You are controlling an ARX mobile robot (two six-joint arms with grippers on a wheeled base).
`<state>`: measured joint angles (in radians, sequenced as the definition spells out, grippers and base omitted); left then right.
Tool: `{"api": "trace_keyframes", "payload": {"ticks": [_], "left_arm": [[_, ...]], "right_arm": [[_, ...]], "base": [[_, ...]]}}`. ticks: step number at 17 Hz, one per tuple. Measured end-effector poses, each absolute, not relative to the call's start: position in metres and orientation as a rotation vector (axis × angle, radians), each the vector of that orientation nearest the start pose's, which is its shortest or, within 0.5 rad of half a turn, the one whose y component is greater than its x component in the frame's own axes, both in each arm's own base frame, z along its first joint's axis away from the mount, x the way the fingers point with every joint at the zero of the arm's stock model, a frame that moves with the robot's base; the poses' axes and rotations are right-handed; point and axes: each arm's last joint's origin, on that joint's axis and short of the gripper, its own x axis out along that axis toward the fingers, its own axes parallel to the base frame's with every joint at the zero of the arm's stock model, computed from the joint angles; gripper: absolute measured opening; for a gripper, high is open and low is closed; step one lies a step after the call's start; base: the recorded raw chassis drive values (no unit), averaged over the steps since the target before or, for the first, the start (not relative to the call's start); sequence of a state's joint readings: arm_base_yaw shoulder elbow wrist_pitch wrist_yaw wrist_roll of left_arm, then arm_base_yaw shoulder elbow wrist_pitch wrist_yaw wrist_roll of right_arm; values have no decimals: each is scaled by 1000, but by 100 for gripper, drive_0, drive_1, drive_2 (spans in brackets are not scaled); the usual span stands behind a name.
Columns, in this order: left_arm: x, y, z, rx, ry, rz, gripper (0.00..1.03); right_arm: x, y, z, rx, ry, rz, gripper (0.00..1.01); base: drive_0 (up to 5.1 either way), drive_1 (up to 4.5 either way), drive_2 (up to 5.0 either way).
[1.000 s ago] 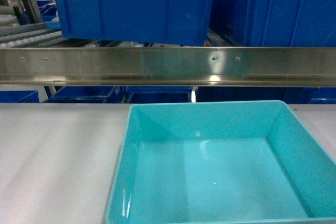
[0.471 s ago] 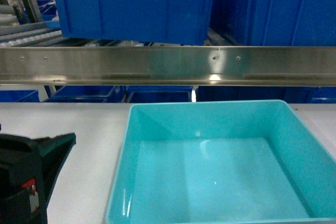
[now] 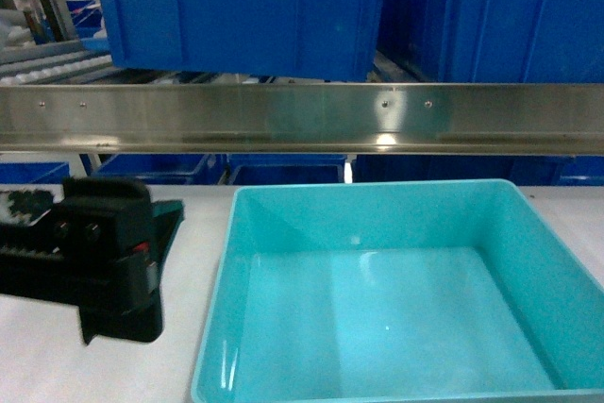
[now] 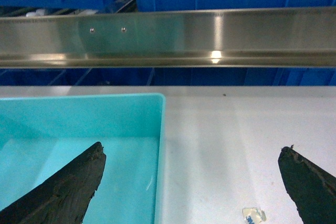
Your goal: Organize blue bins on left shelf correctly
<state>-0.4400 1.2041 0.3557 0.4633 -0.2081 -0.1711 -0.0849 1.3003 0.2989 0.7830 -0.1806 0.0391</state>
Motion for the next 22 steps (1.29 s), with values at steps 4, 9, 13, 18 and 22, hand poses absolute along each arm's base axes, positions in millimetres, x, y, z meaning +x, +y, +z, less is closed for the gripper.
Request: {"api": "trace_keyframes", "payload": {"ticks": [4,9,13,18,22], "left_arm": [[222,-99,141,-40,536,-186,98],[227,-102,138,-79,565,-181,98],[226,-102,131,-98,601,-175,98],[221,-92,126,-109,634,-172,98],[218,-91,129,-120,624,-189,98]], "right_arm": [[247,-3,137,86,425,171,98],[254,8,108,56,614,118,98],[256,12,95,43,649,97,98],[254,19,80,53,660,46,98],[253,19,80,55,661,42,98]], "base": [[0,0,0],[0,0,0],[0,0,0],[0,0,0],[0,0,0]]}}
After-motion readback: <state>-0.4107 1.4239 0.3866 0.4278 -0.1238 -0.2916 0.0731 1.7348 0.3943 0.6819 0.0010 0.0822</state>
